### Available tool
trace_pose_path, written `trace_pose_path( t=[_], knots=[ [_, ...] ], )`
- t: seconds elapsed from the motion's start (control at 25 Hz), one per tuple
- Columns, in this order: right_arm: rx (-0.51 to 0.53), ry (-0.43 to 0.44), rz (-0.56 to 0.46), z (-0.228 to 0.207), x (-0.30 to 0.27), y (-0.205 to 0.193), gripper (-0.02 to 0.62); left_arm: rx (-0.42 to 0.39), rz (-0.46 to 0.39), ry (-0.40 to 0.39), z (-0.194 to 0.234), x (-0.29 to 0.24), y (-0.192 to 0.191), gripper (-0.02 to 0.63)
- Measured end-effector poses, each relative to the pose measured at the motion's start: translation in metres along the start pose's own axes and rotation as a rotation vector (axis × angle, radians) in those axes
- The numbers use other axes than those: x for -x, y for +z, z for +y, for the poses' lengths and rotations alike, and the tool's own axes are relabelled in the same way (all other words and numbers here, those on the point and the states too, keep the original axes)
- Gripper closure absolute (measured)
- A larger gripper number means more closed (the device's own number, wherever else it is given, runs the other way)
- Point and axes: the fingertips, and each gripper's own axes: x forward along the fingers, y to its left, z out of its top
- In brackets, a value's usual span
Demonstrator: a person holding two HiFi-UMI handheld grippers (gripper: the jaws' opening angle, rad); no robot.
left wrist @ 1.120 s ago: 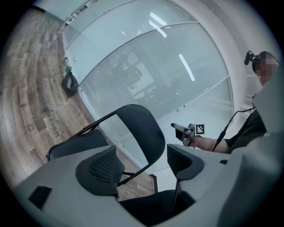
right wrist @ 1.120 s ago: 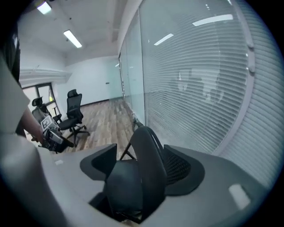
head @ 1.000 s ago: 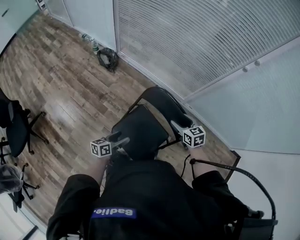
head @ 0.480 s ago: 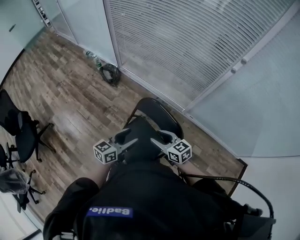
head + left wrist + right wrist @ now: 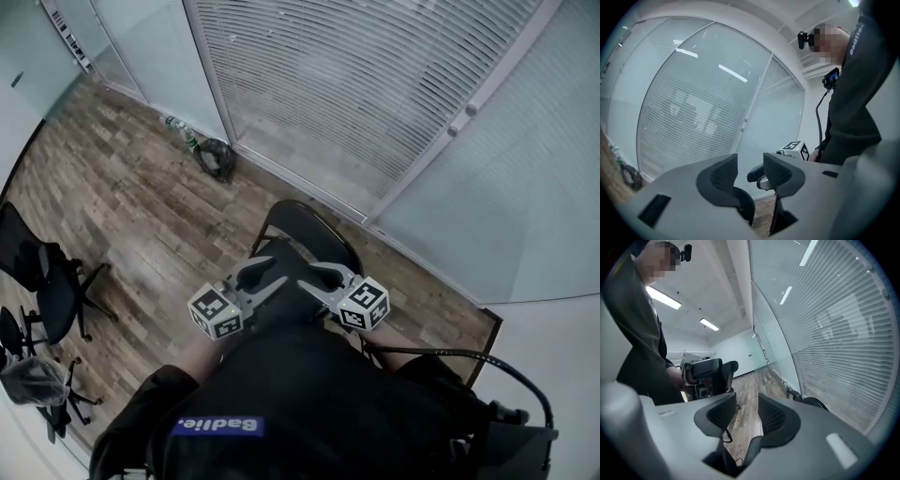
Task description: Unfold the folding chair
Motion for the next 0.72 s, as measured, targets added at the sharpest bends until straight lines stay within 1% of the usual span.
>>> trace_pose_path(
  t=[0.16,0.32,0.4,0.52,0.72],
  knots=[
    [0.001,-0.011,-0.063,0.024,-0.008,0.022,0.464,-0.039,-0.013,-0.031,-0.004,0.011,0.018,0.466],
    [0.082,-0.015,-0.084,0.044,-0.019,0.036,0.486,-0.082,0.020,-0.018,0.006,0.023,0.018,0.503],
    [0.107,-0.026,-0.098,0.054,-0.022,0.041,0.500,-0.099,0.021,-0.017,0.007,0.032,0.020,0.518],
    [0.145,-0.038,-0.129,0.068,-0.020,0.052,0.523,-0.154,0.018,-0.030,-0.002,0.041,0.028,0.539],
    [0.191,-0.065,-0.176,0.069,-0.013,0.062,0.565,-0.244,0.047,-0.034,-0.010,0.040,0.027,0.581]
  ],
)
